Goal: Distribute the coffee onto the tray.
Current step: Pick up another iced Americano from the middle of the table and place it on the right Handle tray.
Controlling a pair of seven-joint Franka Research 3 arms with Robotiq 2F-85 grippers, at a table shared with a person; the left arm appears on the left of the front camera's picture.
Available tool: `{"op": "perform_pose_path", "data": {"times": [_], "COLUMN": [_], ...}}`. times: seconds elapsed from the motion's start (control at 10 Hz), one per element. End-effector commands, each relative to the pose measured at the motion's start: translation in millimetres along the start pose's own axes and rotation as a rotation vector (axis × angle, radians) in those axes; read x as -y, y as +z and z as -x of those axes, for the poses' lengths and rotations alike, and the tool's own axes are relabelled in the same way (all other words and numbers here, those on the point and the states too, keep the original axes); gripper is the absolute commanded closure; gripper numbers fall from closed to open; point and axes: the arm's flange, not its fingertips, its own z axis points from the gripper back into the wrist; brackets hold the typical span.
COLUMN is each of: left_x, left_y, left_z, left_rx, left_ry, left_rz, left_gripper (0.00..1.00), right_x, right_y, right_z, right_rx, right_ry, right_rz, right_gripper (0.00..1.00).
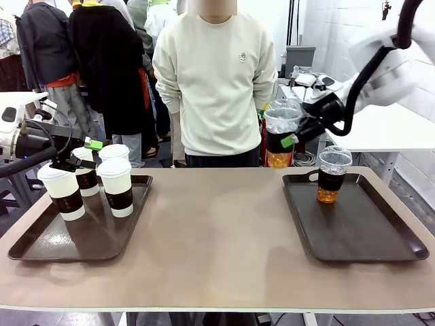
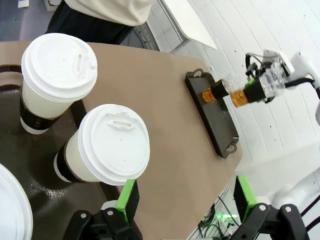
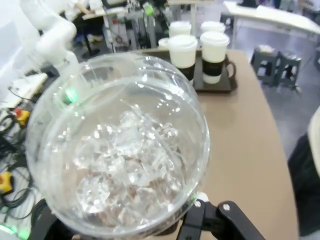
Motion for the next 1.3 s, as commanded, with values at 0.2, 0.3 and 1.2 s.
{"op": "perform_pose_path", "data": {"times": [0.2,0.3,1.2], "left_x": [1,1,1], "left_y": [1,1,1], "left_z": [2,2,2], "left_rx": [0.000,0.000,0.000], "left_ry": [0.003,0.003,0.003], "left_rz": [0.001,0.001,0.001], "left_gripper": [0.00,0.00,0.00], "right_x": [-65,-75,-121], "right_y": [-12,-9,10], "right_z": [41,52,153], "right_rx": [0.008,0.008,0.054], "right_ry": [-0.056,-0.078,-0.071], "right_rz": [0.152,0.184,0.266], "right_gripper": [0.37,0.37,0.37]}}
